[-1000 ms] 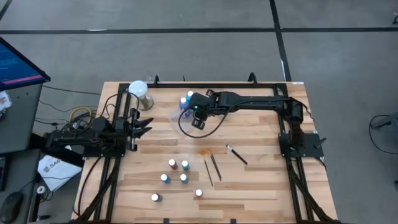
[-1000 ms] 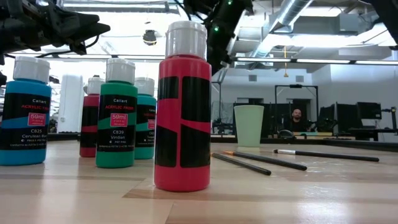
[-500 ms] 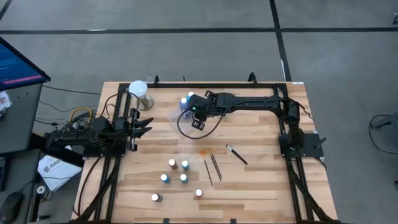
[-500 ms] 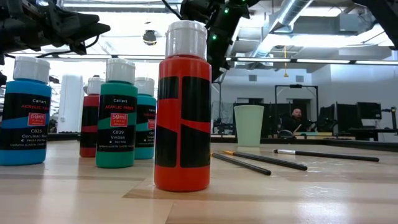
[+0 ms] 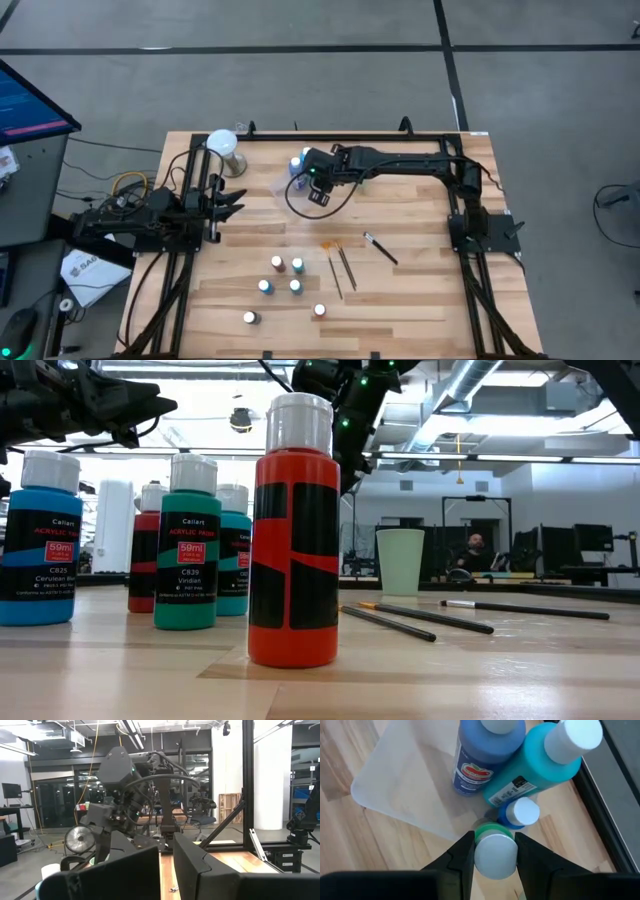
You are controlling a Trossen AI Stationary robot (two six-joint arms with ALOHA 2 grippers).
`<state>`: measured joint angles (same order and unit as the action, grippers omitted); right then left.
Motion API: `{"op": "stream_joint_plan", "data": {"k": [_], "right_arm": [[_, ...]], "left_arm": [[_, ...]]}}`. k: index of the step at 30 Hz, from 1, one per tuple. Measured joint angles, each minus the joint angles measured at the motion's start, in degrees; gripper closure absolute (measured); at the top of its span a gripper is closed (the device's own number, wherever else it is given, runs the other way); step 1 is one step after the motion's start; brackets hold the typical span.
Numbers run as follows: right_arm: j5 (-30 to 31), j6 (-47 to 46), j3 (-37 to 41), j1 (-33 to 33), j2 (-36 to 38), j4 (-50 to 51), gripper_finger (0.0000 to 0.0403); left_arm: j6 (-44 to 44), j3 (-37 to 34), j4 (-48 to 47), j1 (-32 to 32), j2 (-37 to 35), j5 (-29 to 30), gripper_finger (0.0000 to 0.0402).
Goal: Pick & Place Paint Supplies
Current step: Put the right small green paint bottle into the transparent bin
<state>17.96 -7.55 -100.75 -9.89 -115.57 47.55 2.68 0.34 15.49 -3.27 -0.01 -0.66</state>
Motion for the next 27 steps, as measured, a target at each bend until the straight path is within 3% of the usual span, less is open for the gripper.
{"op": "stream_joint_plan", "data": {"k": [22, 27], "right_arm": [[-1.06, -1.07, 3.23, -1.49, -0.04, -3.44, 0.0288], [-1.38, -1.4, 6.47, -1.42, -0.04, -8.37, 0.028]], "left_arm": [[0.01, 0.02, -0.01, 0.0, 0.0, 0.01, 0.0401], [0.02, 0.0, -0.02, 0.0, 0.0, -0.01, 0.0401]]}}
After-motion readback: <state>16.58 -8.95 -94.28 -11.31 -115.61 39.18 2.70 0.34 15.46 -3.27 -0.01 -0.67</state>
